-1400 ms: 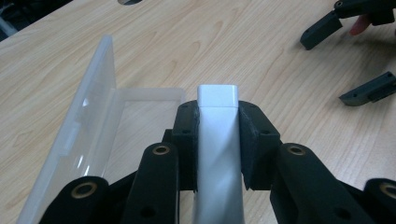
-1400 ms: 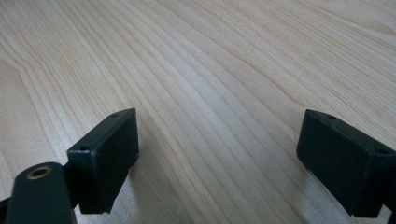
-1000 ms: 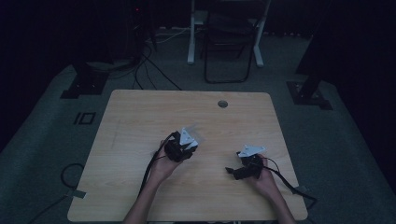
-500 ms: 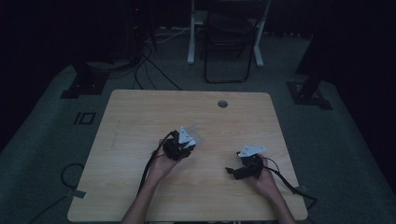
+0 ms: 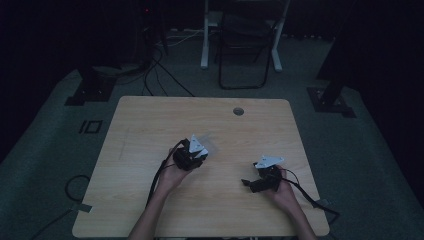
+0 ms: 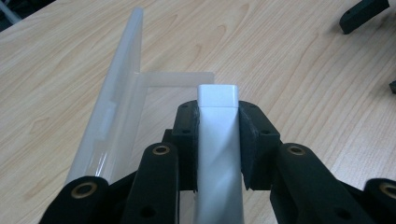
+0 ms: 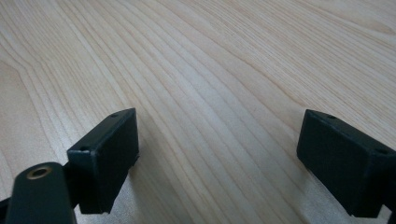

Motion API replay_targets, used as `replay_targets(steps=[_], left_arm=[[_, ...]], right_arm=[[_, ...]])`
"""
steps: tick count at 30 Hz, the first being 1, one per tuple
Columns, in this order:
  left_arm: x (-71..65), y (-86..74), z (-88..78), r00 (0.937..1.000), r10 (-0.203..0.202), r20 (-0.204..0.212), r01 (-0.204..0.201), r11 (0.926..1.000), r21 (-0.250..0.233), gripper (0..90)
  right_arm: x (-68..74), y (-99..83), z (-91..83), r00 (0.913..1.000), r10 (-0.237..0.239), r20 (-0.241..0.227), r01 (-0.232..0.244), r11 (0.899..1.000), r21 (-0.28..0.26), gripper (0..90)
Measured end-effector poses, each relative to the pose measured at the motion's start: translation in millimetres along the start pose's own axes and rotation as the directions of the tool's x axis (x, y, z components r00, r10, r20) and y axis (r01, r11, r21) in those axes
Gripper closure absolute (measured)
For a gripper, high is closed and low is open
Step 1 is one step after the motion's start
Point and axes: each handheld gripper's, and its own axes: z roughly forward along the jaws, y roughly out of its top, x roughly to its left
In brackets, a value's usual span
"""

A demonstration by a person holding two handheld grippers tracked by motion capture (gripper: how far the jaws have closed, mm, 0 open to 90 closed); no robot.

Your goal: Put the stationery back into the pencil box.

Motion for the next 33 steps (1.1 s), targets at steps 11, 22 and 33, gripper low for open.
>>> replay_targets(steps=[11, 22, 33], left_arm=[[4.2, -3.2, 3.8, 1.0000, 0.002, -0.008, -0.002, 0.9999, 0.013, 71.1], [6.1, -4.2, 6.3, 0.9998, 0.004, -0.017, -0.003, 0.9998, 0.021, 71.1], [5.9, -5.3, 10.2, 0.9996, 0.014, -0.024, -0.013, 0.9995, 0.030, 71.1]], right_arm=[[0.0, 0.0, 0.0, 1.0000, 0.000, 0.000, 0.000, 1.000, -0.001, 12.7], [0.0, 0.0, 0.0, 1.0000, 0.000, 0.000, 0.000, 1.000, -0.001, 12.7], [0.0, 0.0, 0.0, 1.0000, 0.000, 0.000, 0.000, 1.000, -0.001, 12.7]])
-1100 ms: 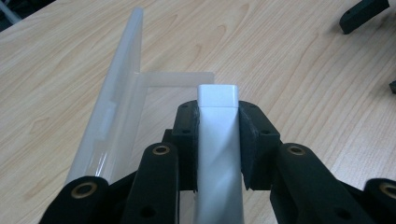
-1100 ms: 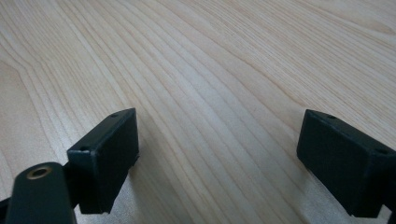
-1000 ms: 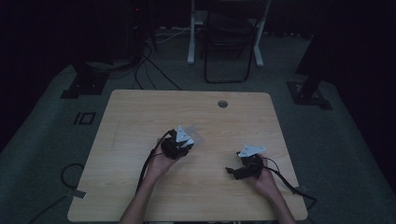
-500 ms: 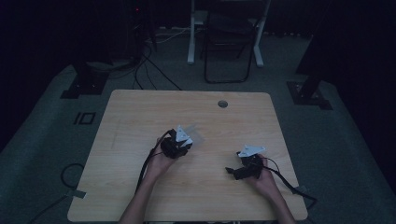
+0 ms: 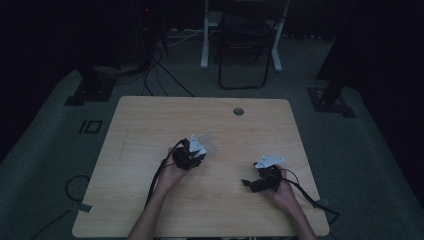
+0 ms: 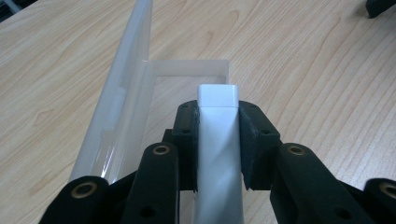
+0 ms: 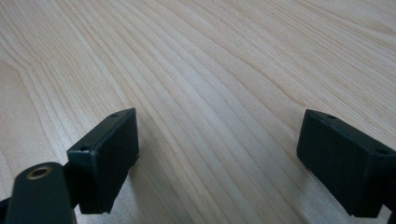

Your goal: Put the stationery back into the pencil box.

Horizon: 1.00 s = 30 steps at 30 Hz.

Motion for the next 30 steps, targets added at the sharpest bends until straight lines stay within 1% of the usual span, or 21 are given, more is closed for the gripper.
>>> replay_targets(steps=[7, 12, 22, 30], left_arm=[[2.2, -1.4, 0.9, 1.0000, -0.004, -0.001, 0.004, 1.0000, 0.002, 71.1], [4.0, -2.8, 2.1, 1.0000, 0.000, -0.005, 0.000, 0.9999, 0.014, 71.1], [6.9, -5.2, 5.8, 0.9999, -0.005, -0.013, 0.006, 0.9996, 0.029, 71.1], [7.3, -6.4, 8.5, 0.9999, 0.002, -0.013, -0.002, 0.9995, 0.032, 71.1]], right_arm=[[0.0, 0.0, 0.0, 1.0000, 0.000, 0.000, 0.000, 1.000, 0.000, 12.7], [0.0, 0.0, 0.0, 1.0000, 0.000, 0.000, 0.000, 1.000, 0.000, 12.7], [0.0, 0.0, 0.0, 1.0000, 0.000, 0.000, 0.000, 1.000, 0.000, 12.7], [0.0, 0.0, 0.0, 1.0000, 0.000, 0.000, 0.000, 1.000, 0.000, 12.7]])
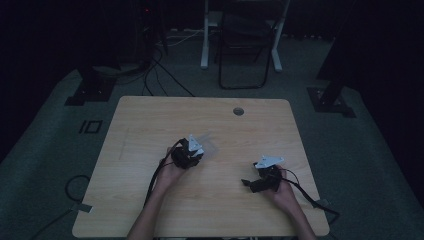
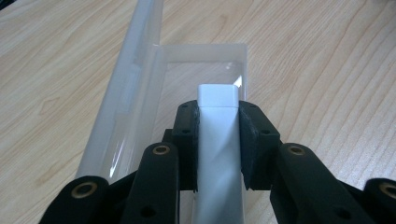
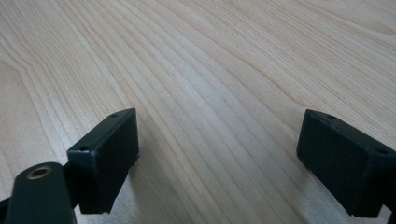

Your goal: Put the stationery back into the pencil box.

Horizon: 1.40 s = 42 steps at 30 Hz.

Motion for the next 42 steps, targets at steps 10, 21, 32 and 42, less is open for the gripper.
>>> replay_targets(steps=[10, 21, 32, 42], left_arm=[[1.0, -1.2, 3.3, 1.0000, 0.003, -0.009, -0.003, 1.0000, 0.006, 71.0], [2.4, -4.2, 7.5, 0.9997, 0.005, -0.023, -0.005, 0.9999, 0.009, 70.9], [1.8, -5.8, 11.0, 0.9997, 0.011, -0.021, -0.010, 0.9997, 0.023, 69.4], [-1.1, -8.3, 5.1, 0.9996, 0.013, -0.026, -0.013, 0.9999, 0.009, 61.3]], right_arm=[[0.0, 0.0, 0.0, 1.0000, 0.000, 0.000, 0.000, 1.000, 0.000, 12.7], [0.4, -0.5, -0.6, 1.0000, -0.003, -0.003, 0.003, 1.000, 0.001, 12.7], [0.5, -0.9, -0.9, 1.0000, -0.006, -0.004, 0.006, 1.000, 0.000, 12.7], [0.5, -1.0, -1.0, 1.0000, -0.006, -0.004, 0.006, 1.000, 0.000, 12.7]])
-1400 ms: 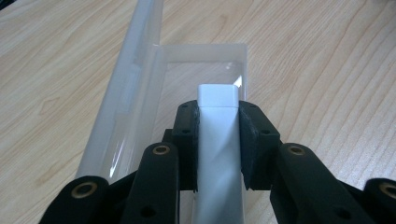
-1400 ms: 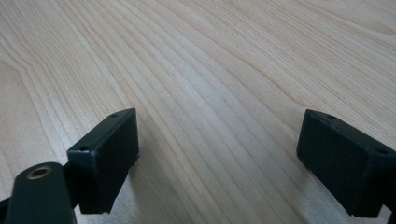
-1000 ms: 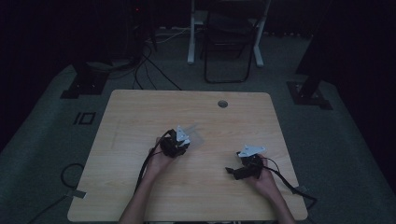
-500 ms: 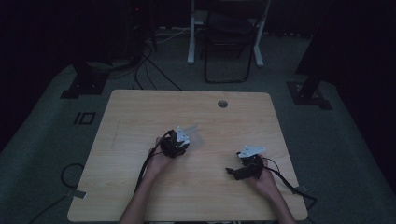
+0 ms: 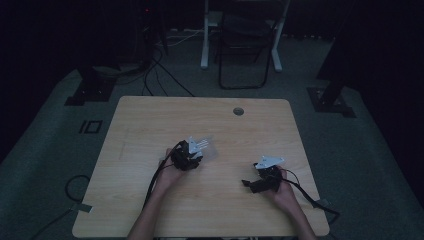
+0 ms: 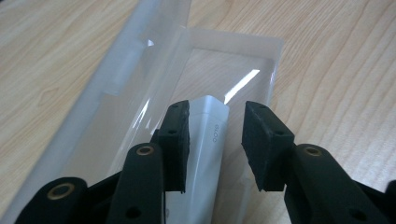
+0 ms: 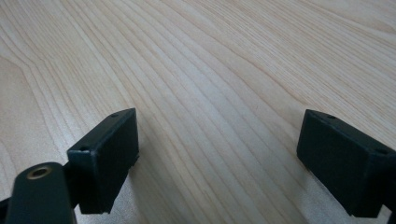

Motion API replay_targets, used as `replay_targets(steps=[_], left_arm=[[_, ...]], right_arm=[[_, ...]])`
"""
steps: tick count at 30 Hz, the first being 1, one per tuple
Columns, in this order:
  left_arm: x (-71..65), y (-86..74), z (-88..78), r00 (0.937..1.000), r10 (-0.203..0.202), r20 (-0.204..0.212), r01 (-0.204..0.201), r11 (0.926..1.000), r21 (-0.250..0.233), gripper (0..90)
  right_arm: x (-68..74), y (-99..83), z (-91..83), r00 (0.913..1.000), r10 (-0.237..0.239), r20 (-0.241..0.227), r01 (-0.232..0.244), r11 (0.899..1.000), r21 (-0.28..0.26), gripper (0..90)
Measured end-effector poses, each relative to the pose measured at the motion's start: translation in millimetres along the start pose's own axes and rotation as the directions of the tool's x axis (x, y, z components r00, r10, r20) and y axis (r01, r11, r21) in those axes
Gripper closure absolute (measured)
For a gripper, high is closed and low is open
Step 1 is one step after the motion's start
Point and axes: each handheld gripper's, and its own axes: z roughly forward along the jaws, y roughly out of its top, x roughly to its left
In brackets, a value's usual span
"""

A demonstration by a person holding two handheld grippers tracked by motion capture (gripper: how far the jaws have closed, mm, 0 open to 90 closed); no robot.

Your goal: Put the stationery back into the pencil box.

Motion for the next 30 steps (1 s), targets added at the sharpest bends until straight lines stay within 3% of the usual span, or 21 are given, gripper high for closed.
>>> replay_targets(steps=[12, 18, 26, 30], left_arm=[[-11.5, 1.9, -20.8, 0.9998, 0.021, 0.004, -0.021, 0.9984, -0.053, 60.0], [-21.2, 3.8, -33.2, 0.9989, 0.004, 0.046, 0.000, 0.9967, -0.081, 58.4], [-35.9, -3.1, -40.5, 0.9913, -0.029, 0.129, 0.042, 0.9938, -0.103, 56.3], [-40.4, -8.1, -39.7, 0.9888, -0.041, 0.143, 0.056, 0.9936, -0.098, 55.8]], right_arm=[[0.0, 0.0, 0.0, 1.0000, -0.001, 0.000, 0.001, 1.000, 0.000, 12.7], [-0.1, 0.0, 0.0, 1.0000, -0.001, 0.000, 0.001, 1.000, 0.000, 12.7], [-0.1, 0.0, 0.0, 1.0000, -0.001, 0.000, 0.001, 1.000, 0.000, 12.7], [-0.1, 0.0, 0.0, 1.0000, 0.000, 0.000, 0.000, 1.000, 0.000, 12.7]])
